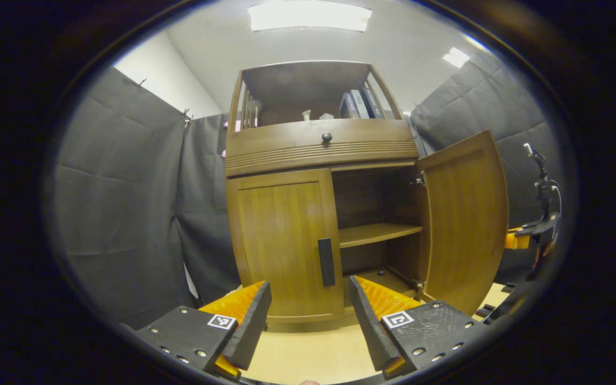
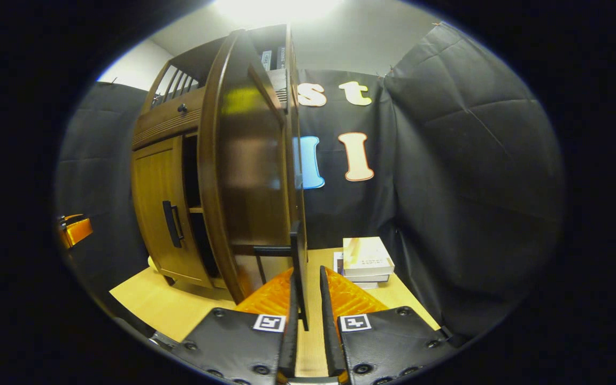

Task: Open the right door of the double-door shoe cabinet with the right hand, and open the left door with the left hand.

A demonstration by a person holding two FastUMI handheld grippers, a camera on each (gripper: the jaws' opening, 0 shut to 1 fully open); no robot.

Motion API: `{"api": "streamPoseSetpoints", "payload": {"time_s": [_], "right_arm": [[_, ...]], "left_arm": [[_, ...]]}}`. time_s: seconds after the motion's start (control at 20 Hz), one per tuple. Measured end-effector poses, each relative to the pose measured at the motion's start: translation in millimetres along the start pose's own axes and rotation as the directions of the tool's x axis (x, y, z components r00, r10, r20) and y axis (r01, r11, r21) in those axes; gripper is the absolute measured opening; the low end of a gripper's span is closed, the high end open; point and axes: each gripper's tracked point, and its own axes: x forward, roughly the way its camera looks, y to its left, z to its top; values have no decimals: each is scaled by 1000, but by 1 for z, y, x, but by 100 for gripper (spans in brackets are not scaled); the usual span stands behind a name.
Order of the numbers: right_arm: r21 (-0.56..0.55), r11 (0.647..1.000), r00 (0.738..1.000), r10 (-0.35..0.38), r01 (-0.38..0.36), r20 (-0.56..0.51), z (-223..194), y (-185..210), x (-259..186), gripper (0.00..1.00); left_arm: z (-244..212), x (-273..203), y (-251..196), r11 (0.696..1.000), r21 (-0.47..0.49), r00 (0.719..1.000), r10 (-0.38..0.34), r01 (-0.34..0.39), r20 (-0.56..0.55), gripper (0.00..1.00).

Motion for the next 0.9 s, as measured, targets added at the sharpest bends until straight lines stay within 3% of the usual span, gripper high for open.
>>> {"api": "streamPoseSetpoints", "payload": {"time_s": [0.05,0.2,0.35,0.45,0.5,0.65,0.75,0.8,0.9], "right_arm": [[-12,1000,1000,-17,17,4,0,-5,-2,22],[-25,998,998,-59,60,17,4,-14,-13,37],[-17,992,992,-124,124,31,11,-25,-29,34],[-18,991,990,-134,135,47,17,-22,-41,56],[-35,988,988,-145,147,53,19,-23,-46,58],[-96,978,981,-180,187,76,29,-23,-61,79],[-93,978,980,-178,187,91,38,-11,-71,95],[-83,980,980,-175,183,96,40,-6,-73,99],[-80,980,979,-173,182,105,44,5,-80,96]], "left_arm": [[0,0,-1,1000,-1,1000,-9,9,0,85],[2,0,-3,999,-8,999,-37,37,0,85],[5,-1,-5,998,-19,998,-57,57,-3,85],[5,-2,-9,997,-29,997,-76,75,-6,85],[6,-3,-10,996,-31,996,-85,85,-5,85],[9,2,-11,994,-26,995,-101,102,12,82],[9,7,-13,994,-32,994,-107,108,19,85],[9,9,-14,993,-36,994,-108,109,20,85],[10,10,-16,993,-45,994,-110,111,22,85]]}}
